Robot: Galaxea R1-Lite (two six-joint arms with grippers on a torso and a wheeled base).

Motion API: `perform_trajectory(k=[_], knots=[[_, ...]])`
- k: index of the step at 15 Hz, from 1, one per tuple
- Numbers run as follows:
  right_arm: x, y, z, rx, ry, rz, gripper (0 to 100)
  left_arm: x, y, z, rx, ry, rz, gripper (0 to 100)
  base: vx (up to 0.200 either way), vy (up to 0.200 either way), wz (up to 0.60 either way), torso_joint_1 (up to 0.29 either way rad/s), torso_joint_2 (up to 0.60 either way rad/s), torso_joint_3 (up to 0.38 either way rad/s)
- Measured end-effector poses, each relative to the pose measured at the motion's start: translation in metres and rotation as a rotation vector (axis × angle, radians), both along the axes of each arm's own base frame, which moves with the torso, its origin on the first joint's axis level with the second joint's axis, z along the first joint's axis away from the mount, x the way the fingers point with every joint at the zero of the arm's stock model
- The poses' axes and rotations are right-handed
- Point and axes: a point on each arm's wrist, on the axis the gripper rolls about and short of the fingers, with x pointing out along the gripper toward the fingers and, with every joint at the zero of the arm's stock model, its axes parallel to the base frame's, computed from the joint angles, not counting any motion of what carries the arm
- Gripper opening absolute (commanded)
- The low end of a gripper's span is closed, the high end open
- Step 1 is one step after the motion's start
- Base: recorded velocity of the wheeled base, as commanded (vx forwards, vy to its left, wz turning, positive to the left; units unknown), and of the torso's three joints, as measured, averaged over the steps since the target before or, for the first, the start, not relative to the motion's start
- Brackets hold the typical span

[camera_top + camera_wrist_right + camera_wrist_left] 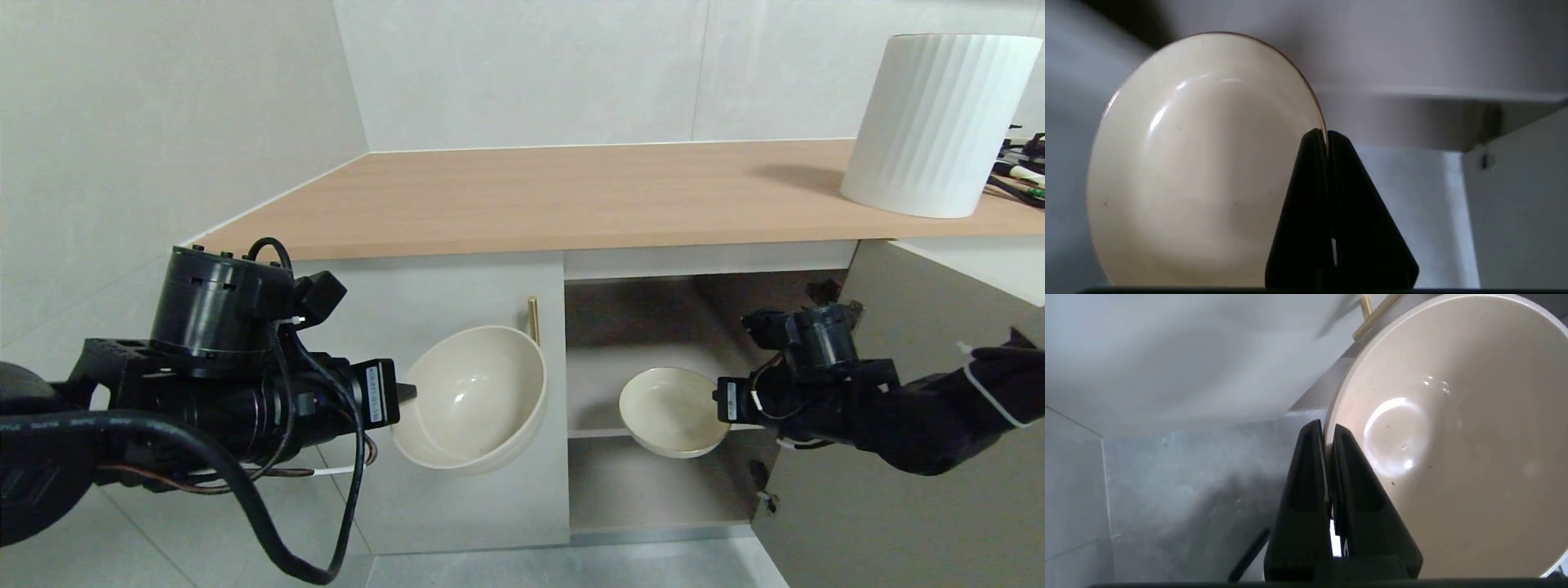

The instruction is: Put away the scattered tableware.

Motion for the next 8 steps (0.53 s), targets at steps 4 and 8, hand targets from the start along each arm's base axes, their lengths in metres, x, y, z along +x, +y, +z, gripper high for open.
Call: perform_trajectory(k=[4, 8], knots=[[0.047, 0.004, -0.046, -0.009, 0.022, -0.162, 0, 0.001, -0.001, -0.002, 0.004, 0.008, -0.001, 0, 0.000, 0.000, 0.00, 0.000, 0.00, 0.000], [0.082, 0.001, -0.080, -0.049, 0.012, -0.291, 0, 0.002, -0.001, -0.004, 0.006, 0.014, 0.000, 0, 0.000, 0.000, 0.00, 0.000, 0.00, 0.000]])
